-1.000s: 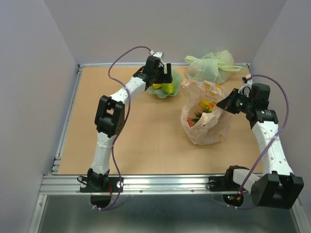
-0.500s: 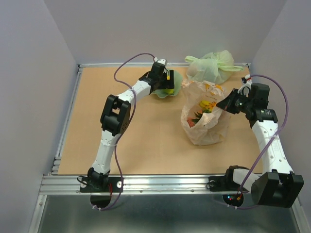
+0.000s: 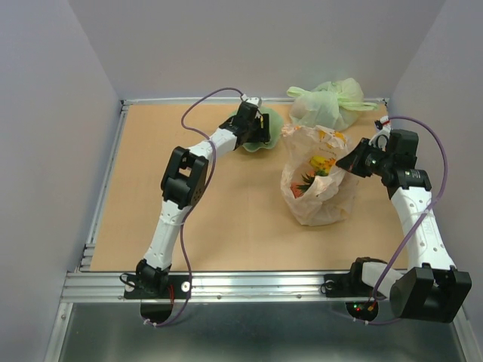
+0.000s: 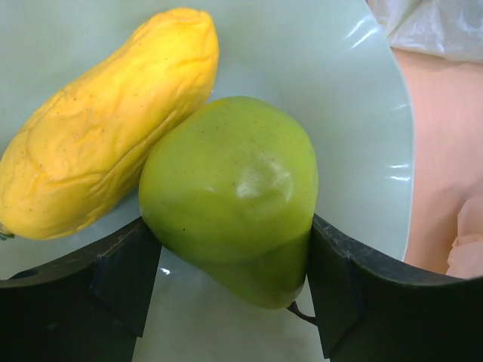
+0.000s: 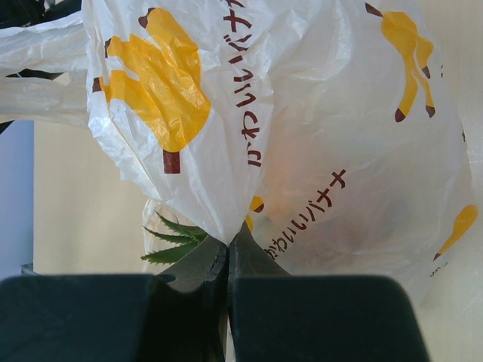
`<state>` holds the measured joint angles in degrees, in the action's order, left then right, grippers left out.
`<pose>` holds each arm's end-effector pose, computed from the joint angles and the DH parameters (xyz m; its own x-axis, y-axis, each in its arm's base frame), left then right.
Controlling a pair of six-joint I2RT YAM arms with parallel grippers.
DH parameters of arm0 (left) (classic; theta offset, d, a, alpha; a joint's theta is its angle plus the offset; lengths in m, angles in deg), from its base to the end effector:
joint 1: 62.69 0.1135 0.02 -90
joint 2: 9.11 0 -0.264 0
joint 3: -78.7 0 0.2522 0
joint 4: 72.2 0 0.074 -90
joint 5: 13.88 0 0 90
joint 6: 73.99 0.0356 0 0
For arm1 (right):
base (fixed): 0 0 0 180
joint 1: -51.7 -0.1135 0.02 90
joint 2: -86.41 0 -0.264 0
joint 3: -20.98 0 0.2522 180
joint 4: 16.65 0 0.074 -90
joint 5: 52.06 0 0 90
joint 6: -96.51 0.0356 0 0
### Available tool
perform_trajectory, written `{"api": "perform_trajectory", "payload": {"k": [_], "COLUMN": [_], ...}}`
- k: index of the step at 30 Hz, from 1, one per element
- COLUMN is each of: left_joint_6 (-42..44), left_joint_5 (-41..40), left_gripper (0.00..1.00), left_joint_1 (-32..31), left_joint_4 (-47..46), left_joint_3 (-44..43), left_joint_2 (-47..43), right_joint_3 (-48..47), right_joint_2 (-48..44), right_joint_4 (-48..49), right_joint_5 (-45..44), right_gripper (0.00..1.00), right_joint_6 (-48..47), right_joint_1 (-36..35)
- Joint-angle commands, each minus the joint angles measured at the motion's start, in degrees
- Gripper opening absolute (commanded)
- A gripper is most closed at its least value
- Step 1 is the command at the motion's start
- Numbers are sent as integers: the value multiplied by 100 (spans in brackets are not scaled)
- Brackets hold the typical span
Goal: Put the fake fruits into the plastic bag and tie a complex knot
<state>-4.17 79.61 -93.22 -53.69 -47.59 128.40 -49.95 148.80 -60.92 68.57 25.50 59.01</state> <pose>0.4788 -0.2849 0.1884 -0.5916 -0.0509 -0.8047 0.3713 0.8687 -0.3279 0.2324 -0.0115 0.3238 -0.6456 0.3651 -0.6708 -0.0959 0.8326 0.5455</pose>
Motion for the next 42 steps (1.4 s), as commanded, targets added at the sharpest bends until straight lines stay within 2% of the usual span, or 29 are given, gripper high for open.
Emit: {"api": "perform_trajectory", "payload": {"k": [1,10,16,19,23,27,30,34,37,42], "left_joint_6": [137,506,612,1006,1297,1666,1947,2290,2283,2045], "left_joint_5": [12,-15,687,960,1417,2058,2296,2350,2271,2455], "left_gripper": [51,34,33,34,33,24,23,25,27,27], "left_joint_1": [-6,37,257,249,196,64,-313,-1199,-1481,-1702], "left_joint_4": [-449,-669,-713,-791,-827,-871,-845,-730,-704,-493], "left_joint_3": [3,679,1740,2486,3340,3948,4274,4258,3951,2685], "left_joint_2": [-550,-1630,-2746,-3728,-4459,-5373,-5717,-5745,-5447,-4192], "right_joint_3": [109,92,127,101,39,-31,-93,-181,-198,-225], "right_joint_2": [-52,-78,-78,-78,-17,19,54,89,45,-122], "right_joint_4": [88,88,97,106,132,159,176,176,176,176], "right_joint_5": [48,66,101,144,241,233,259,285,294,75], "right_gripper": [0,0,0,0,0,0,1,0,0,0], "right_joint_6": [-79,-61,0,0,35,44,27,27,9,-18], "right_joint_1": [-28,-28,-28,-28,-28,-28,-28,-28,-28,-28]}}
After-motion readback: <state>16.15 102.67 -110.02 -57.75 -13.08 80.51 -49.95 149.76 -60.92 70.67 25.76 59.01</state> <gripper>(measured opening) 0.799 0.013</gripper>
